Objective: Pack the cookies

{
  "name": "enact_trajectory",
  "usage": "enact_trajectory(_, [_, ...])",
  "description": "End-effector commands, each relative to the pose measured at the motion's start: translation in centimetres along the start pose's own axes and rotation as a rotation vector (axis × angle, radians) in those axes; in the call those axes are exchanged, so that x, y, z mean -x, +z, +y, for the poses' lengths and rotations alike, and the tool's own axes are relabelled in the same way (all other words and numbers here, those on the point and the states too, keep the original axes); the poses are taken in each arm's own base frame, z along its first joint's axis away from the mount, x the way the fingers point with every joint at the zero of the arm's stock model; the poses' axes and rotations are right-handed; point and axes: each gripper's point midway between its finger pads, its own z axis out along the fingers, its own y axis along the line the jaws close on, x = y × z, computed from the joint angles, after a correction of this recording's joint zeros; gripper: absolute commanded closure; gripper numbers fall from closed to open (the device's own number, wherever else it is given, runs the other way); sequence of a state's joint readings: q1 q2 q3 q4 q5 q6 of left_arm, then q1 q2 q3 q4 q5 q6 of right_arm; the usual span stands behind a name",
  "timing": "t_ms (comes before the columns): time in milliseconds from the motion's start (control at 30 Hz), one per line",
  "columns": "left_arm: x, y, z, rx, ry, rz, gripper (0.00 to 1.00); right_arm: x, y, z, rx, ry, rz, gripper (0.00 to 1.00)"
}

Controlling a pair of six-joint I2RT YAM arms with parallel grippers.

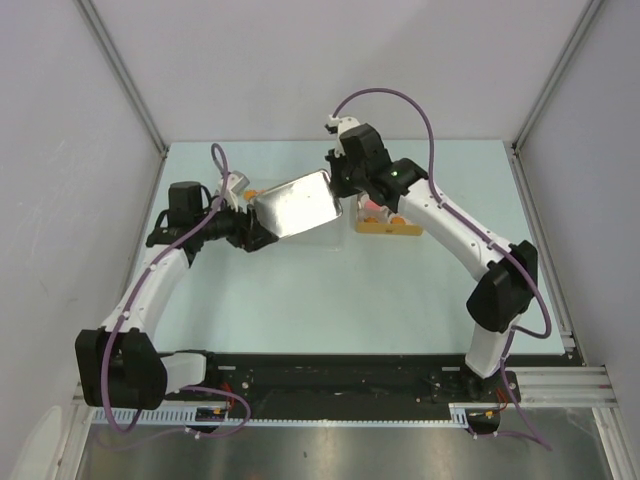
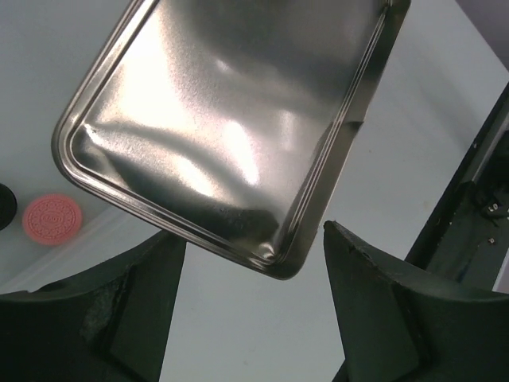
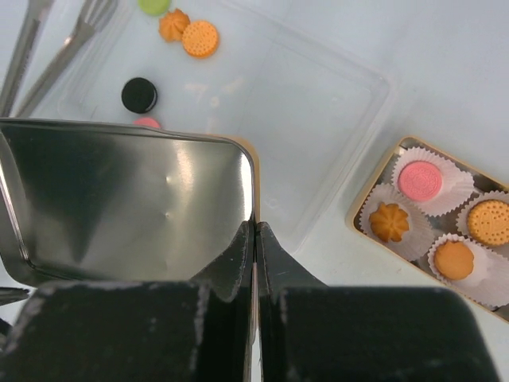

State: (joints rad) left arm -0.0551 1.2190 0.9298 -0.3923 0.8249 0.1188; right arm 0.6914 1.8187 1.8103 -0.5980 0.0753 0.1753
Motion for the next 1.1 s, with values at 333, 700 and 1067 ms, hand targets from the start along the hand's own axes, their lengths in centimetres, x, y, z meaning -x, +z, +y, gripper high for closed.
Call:
enact_trajectory(333, [7.7, -0.4, -3.8, -0.205, 0.016, -0.236, 0.29, 4.9, -5.1, 0.9, 0.052, 0.048, -0.185, 1.00])
enact_trajectory(700, [9.5, -0.8, -5.3, -0.295, -0.010, -0.310, 0.46, 4.4, -5.3, 0.5, 0.056, 0.063, -0.188, 1.00])
enact_trajectory(1067, [9.6, -0.4, -3.5, -0.186, -0.019, -0.314, 0.76, 4.4, -6.0, 1.6, 0.093, 0.039, -0.203, 0.92])
